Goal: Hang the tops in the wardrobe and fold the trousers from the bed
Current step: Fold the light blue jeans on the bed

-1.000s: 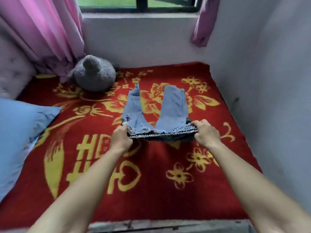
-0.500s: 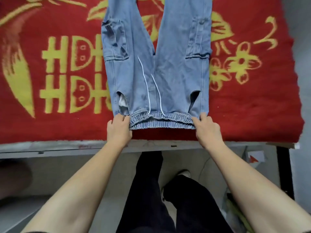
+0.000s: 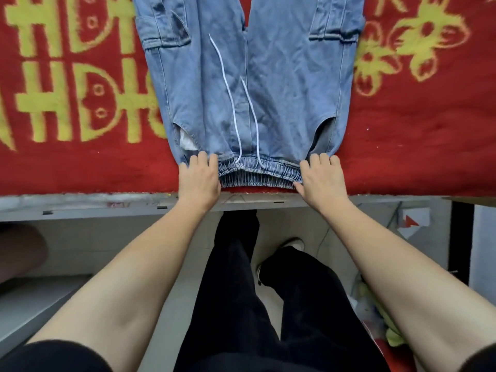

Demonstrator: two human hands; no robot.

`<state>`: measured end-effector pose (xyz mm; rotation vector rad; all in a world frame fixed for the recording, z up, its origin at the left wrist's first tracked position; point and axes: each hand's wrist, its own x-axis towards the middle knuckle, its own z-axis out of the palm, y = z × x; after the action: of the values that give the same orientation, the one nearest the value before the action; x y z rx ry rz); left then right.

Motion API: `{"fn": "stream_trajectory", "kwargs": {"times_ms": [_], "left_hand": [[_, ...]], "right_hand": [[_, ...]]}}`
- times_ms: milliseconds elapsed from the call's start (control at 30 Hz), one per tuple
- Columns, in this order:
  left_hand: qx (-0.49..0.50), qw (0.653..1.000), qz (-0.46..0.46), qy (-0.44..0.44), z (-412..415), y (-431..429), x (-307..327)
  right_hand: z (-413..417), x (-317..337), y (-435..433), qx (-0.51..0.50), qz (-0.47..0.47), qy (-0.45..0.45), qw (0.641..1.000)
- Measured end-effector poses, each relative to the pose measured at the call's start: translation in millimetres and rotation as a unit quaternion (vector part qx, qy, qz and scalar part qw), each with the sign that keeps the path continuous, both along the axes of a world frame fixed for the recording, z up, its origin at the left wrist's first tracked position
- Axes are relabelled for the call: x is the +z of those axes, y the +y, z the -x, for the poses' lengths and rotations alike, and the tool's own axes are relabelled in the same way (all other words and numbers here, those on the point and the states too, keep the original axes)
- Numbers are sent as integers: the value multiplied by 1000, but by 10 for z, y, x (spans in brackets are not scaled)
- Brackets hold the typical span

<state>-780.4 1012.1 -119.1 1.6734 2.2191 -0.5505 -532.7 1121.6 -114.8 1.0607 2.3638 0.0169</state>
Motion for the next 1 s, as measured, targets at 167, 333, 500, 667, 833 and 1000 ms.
{"fn": "stream_trajectory", "kwargs": {"times_ms": [167,333,500,667,833,1000], "left_hand": [[12,998,2,-61,-72,69,18],[-2,998,-15,-65,-146,-81,81],[-6,991,108,-79,-306,-106,-7],[5,990,102,-95,-338,291,-20],[64,976,-76,-191,-606,654,-20],[51,942,-136,-303,-1300,1023,-65]], "right_hand": [[-62,39,-85,22,-2,-29,999],[-380,38,-13,-66,84,53,993],[-365,-38,-93,-96,199,-78,972],[-275,60,495,-186,353,-62,915],[-378,61,1135,-396,193,145,886],[-314,-86,1696,-523,71,281,801]]}}
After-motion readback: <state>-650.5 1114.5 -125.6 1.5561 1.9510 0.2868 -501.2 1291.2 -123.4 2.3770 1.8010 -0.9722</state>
